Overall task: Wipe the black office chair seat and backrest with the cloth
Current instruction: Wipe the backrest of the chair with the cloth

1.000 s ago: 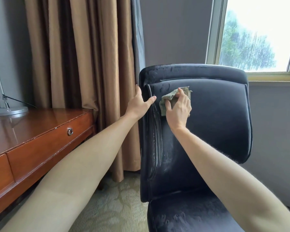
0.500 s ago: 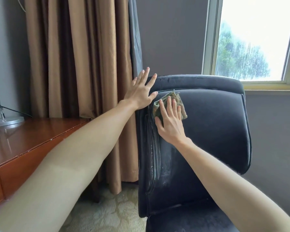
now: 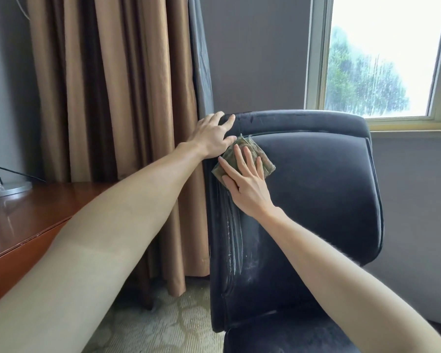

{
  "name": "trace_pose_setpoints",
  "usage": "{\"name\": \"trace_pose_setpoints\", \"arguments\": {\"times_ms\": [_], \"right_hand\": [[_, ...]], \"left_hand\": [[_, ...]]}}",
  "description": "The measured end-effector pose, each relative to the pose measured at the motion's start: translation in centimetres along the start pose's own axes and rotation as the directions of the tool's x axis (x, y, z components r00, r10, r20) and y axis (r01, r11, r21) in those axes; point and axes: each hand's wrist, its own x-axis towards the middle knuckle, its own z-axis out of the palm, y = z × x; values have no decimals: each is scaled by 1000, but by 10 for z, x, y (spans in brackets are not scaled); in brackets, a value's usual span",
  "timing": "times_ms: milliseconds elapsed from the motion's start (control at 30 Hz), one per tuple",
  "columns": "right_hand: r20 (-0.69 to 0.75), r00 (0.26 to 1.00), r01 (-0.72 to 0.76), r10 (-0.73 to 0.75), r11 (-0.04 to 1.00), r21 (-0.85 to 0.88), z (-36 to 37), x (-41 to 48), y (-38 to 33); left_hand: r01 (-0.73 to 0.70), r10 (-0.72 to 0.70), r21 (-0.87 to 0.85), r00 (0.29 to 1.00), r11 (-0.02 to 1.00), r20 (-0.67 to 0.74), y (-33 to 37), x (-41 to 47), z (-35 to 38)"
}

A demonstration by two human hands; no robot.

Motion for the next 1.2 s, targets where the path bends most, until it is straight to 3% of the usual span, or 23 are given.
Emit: {"name": "trace_pose_setpoints", "arguments": {"times_ms": [167, 400, 700, 867, 967, 1200], "right_hand": [[-83, 992, 90, -94, 995, -52, 21, -43, -10], [63, 983, 178, -172, 977, -113, 1, -24, -6], [97, 985, 158, -143, 974, -163, -7, 29, -22], [50, 979, 205, -200, 969, -138, 0, -17, -16], [79, 976, 213, -205, 971, -110, -1, -41, -13], [181, 972, 162, -151, 986, -49, -10, 4, -18]], "left_hand": [[26, -26, -2, 999, 1000, -23, 3, -8, 4], [49, -63, -215, 996, 975, -59, -3, -3, -12], [101, -104, -246, 995, 964, 1, 5, -9, -17], [120, -119, -324, 993, 938, 23, -4, -10, -18], [123, -128, -361, 992, 924, 11, -3, -12, -19], [117, -118, -378, 993, 918, 21, -3, -17, -22]]}}
